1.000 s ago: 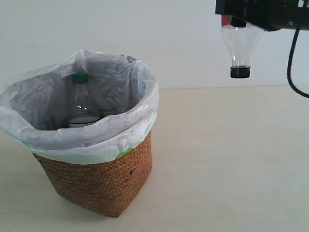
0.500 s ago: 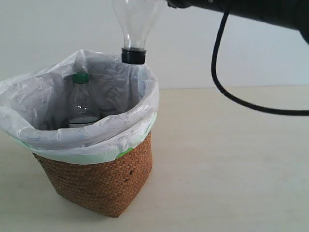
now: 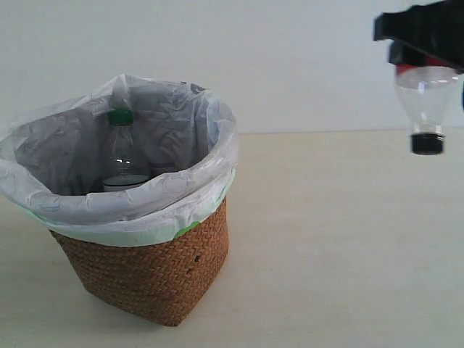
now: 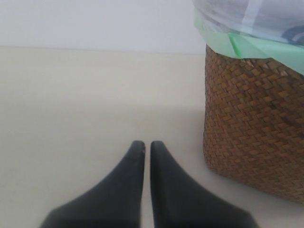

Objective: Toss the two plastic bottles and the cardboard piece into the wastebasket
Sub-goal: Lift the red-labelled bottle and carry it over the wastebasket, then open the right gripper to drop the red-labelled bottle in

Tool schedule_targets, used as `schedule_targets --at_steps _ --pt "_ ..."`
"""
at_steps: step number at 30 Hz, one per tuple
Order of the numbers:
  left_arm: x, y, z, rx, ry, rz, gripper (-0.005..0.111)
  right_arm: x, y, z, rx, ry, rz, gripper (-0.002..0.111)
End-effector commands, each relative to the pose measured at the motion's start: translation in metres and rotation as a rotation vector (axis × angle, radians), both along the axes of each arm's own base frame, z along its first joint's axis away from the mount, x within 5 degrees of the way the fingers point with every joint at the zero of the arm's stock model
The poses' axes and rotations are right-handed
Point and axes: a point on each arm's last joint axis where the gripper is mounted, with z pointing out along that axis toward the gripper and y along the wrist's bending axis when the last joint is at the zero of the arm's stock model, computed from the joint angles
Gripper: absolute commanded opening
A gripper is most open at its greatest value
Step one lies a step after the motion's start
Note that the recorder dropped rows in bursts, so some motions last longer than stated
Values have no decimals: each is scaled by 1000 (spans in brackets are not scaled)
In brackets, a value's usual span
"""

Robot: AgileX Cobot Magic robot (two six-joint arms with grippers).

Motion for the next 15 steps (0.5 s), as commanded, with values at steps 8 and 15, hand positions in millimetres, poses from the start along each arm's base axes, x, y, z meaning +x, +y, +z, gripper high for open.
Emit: schedule_targets --at_steps 8,15 --pt "0 0 -1 7 2 2 4 -7 76 28 223 -191 309 1" --pt "0 0 -1 7 2 2 4 -26 173 113 612 -183 631 86"
